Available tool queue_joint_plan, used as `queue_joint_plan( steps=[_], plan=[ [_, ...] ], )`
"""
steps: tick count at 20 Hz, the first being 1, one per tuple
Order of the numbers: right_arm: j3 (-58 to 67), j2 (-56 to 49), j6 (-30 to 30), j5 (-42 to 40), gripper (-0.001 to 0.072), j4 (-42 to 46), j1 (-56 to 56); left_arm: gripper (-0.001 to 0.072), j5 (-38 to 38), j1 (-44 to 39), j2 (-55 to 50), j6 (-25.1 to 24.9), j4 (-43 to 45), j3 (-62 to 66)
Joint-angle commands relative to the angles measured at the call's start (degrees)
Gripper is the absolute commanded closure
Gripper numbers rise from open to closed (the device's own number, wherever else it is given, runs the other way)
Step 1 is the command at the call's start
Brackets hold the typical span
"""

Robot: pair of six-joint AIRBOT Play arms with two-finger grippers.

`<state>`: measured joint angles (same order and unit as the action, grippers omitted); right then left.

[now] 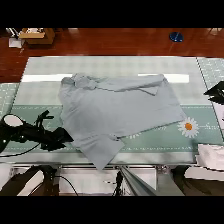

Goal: Fold the shirts.

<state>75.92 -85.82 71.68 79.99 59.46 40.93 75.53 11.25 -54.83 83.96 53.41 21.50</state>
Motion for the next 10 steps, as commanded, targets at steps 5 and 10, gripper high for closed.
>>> queue_joint_plan(
  steps=[5,10],
  plan=[
    [-0.5,0.2,-0.7,-0.4,0.0218,-1.1,0.3,0.0112,-15.6,-8.8,-5.8,0.9,-7.5,-2.9],
    [-0.5,0.2,-0.5,3.1,0.0205,1.4,0.4,0.0680,-24.6,-15.4,-11.0,0.7,-14.4,-2.8]
  ],
)
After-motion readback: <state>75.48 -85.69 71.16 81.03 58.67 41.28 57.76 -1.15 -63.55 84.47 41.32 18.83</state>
